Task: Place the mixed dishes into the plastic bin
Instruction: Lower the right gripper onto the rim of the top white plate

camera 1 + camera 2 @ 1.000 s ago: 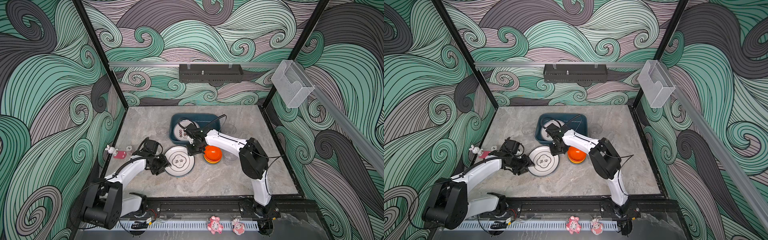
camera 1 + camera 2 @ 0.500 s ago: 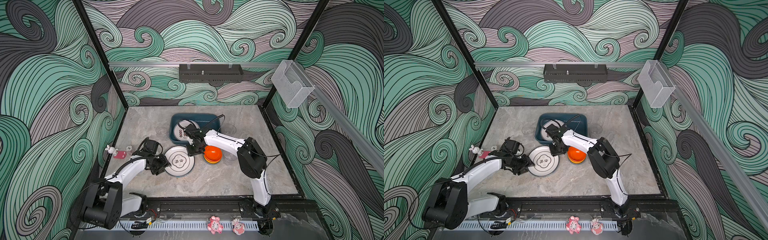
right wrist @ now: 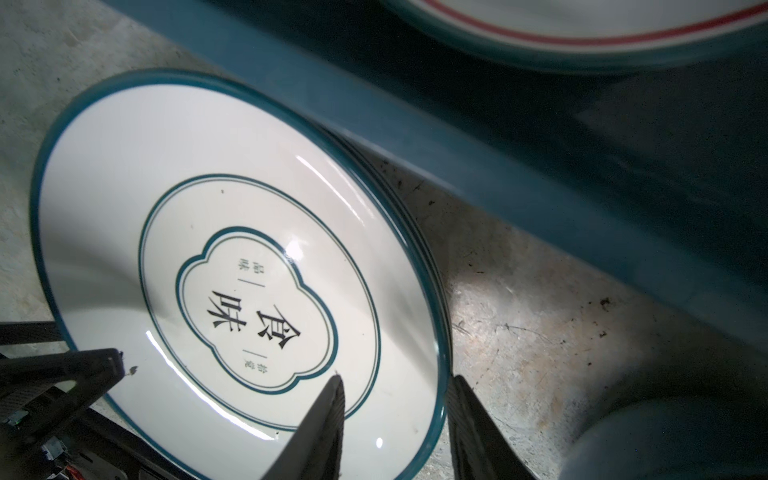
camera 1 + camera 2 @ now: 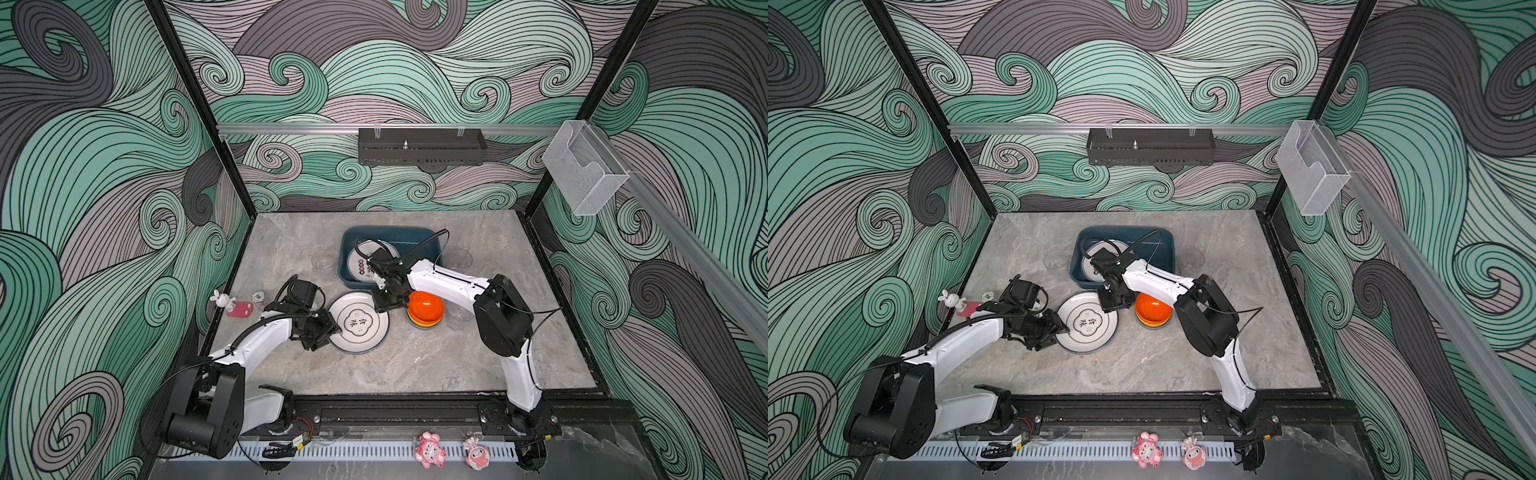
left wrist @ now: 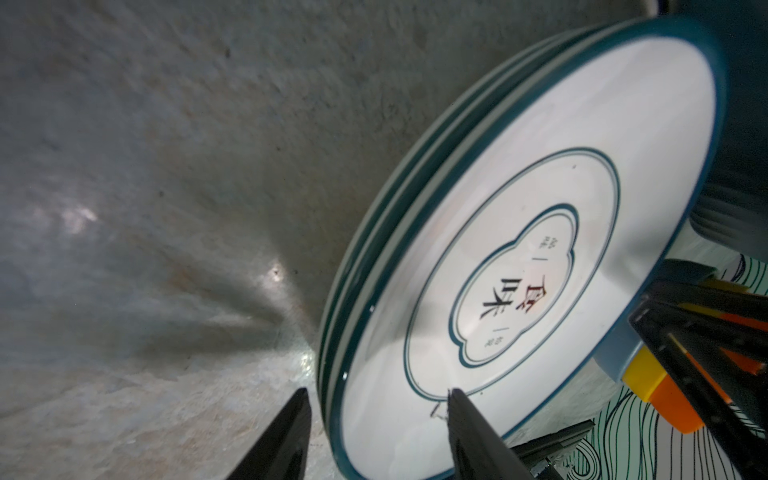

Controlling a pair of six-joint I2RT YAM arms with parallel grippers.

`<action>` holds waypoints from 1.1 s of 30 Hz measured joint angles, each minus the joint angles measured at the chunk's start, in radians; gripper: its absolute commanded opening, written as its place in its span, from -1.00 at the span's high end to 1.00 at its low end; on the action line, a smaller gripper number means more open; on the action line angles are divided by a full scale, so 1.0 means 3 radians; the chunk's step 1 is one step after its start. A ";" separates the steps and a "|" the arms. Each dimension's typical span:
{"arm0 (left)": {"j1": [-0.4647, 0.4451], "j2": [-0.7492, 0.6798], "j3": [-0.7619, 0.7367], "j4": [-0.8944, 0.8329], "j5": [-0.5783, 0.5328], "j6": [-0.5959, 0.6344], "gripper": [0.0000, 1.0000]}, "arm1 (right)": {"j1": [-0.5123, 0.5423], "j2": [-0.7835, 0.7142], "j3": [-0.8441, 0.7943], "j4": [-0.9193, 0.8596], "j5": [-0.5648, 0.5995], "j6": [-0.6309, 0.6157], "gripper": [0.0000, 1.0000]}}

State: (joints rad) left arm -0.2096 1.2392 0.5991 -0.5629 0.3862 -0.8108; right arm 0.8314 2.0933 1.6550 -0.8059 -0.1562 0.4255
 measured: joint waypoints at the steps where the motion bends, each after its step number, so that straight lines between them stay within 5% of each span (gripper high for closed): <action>1: 0.0000 0.0000 0.0000 -0.0001 0.0000 0.0000 -0.12 | 0.0000 0.0000 0.0000 0.0000 0.0000 0.0001 0.12; 19: 0.0023 0.0000 0.0000 0.0003 0.0010 0.0025 -0.08 | 0.0003 0.0069 0.0008 -0.0005 -0.0004 -0.0009 0.26; 33: 0.0056 -0.0005 -0.0013 0.0000 0.0023 0.0048 -0.04 | 0.0009 0.0106 0.0055 -0.0047 0.0000 -0.0020 0.58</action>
State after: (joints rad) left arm -0.1928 1.2377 0.5953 -0.5629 0.3931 -0.7963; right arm 0.8341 2.1250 1.6714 -0.8200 -0.1562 0.4194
